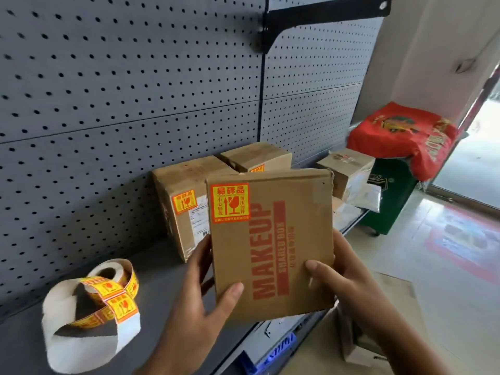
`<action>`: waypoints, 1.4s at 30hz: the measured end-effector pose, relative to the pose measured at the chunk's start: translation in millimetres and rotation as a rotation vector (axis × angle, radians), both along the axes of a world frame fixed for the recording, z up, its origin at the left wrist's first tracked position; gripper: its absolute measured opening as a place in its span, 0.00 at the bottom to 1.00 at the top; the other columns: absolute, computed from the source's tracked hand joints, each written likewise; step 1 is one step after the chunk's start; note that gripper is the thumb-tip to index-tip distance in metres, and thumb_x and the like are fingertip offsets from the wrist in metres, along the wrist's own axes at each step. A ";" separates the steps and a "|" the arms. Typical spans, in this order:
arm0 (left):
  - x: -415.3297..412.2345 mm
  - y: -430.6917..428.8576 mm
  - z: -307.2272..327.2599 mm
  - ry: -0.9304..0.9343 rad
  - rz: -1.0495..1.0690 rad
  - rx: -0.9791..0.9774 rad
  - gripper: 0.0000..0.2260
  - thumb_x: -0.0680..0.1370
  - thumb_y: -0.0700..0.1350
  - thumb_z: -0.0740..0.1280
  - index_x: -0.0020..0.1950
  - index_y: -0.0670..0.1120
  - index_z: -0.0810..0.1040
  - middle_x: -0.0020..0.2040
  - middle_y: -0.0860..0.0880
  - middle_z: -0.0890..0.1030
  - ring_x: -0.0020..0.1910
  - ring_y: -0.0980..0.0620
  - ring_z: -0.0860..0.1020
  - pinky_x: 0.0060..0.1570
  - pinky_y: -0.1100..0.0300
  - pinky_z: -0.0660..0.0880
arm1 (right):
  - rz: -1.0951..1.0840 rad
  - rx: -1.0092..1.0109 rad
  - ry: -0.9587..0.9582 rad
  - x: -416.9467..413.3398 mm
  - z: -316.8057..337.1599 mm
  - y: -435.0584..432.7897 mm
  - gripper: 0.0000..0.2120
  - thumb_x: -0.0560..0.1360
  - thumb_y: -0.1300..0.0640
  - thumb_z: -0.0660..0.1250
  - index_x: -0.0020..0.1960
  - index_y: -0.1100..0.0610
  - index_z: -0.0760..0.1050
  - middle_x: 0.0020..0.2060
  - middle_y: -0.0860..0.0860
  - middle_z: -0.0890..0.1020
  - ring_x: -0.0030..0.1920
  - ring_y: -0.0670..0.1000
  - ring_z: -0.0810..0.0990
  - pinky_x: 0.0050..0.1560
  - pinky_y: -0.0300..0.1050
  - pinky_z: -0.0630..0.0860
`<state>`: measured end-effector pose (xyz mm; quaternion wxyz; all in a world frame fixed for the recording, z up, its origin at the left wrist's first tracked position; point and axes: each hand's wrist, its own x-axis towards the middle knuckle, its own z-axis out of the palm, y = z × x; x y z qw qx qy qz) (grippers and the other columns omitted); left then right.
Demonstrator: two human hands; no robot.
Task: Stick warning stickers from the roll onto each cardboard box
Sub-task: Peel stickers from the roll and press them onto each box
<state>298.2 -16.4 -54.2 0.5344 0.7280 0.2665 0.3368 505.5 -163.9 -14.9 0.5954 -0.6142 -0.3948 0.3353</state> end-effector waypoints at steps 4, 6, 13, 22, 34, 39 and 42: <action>41.2 0.8 -3.5 0.028 -0.007 0.009 0.34 0.69 0.61 0.71 0.59 0.88 0.52 0.62 0.83 0.67 0.62 0.81 0.67 0.57 0.70 0.67 | -0.006 -0.009 0.012 41.2 -4.7 0.1 0.34 0.74 0.52 0.69 0.75 0.36 0.59 0.60 0.46 0.83 0.61 0.51 0.83 0.54 0.51 0.83; 59.7 4.9 -7.1 0.031 0.001 0.005 0.35 0.69 0.62 0.71 0.61 0.86 0.51 0.63 0.81 0.67 0.60 0.82 0.68 0.59 0.66 0.67 | -0.008 -0.016 0.010 60.4 -6.7 3.9 0.34 0.74 0.52 0.69 0.76 0.37 0.59 0.60 0.47 0.83 0.61 0.52 0.83 0.55 0.54 0.83; 120.6 27.7 -18.2 -0.010 0.048 0.066 0.38 0.67 0.67 0.72 0.72 0.76 0.55 0.69 0.76 0.67 0.64 0.77 0.69 0.57 0.74 0.68 | -0.047 -0.020 0.009 119.9 -5.3 23.4 0.34 0.73 0.56 0.69 0.75 0.43 0.61 0.57 0.52 0.85 0.57 0.54 0.85 0.48 0.47 0.83; 169.3 40.3 -22.2 -0.019 0.162 0.129 0.45 0.63 0.76 0.68 0.76 0.68 0.56 0.70 0.75 0.67 0.65 0.76 0.69 0.60 0.67 0.70 | 0.053 0.012 -0.024 188.7 -5.8 53.4 0.33 0.73 0.58 0.72 0.73 0.39 0.66 0.62 0.52 0.82 0.62 0.55 0.82 0.55 0.49 0.82; 212.5 8.3 -54.3 0.049 0.403 0.163 0.41 0.70 0.66 0.72 0.77 0.68 0.53 0.74 0.69 0.67 0.71 0.66 0.70 0.65 0.70 0.70 | 0.362 0.028 -0.199 274.2 -51.4 96.0 0.31 0.72 0.60 0.74 0.70 0.44 0.67 0.62 0.48 0.82 0.63 0.50 0.81 0.59 0.44 0.79; 226.5 -0.7 -76.1 0.109 0.462 0.109 0.42 0.72 0.53 0.77 0.75 0.70 0.52 0.71 0.72 0.68 0.69 0.68 0.72 0.63 0.72 0.71 | 0.381 -0.033 -0.266 289.3 -74.6 105.5 0.31 0.71 0.57 0.73 0.70 0.49 0.66 0.60 0.41 0.81 0.64 0.45 0.79 0.65 0.49 0.77; 233.9 2.9 -85.4 0.160 0.472 0.100 0.43 0.73 0.50 0.77 0.75 0.71 0.51 0.69 0.76 0.68 0.68 0.70 0.72 0.61 0.74 0.71 | 0.378 -0.076 -0.255 296.1 -89.7 112.7 0.29 0.74 0.62 0.73 0.69 0.47 0.66 0.61 0.43 0.81 0.66 0.46 0.78 0.68 0.55 0.75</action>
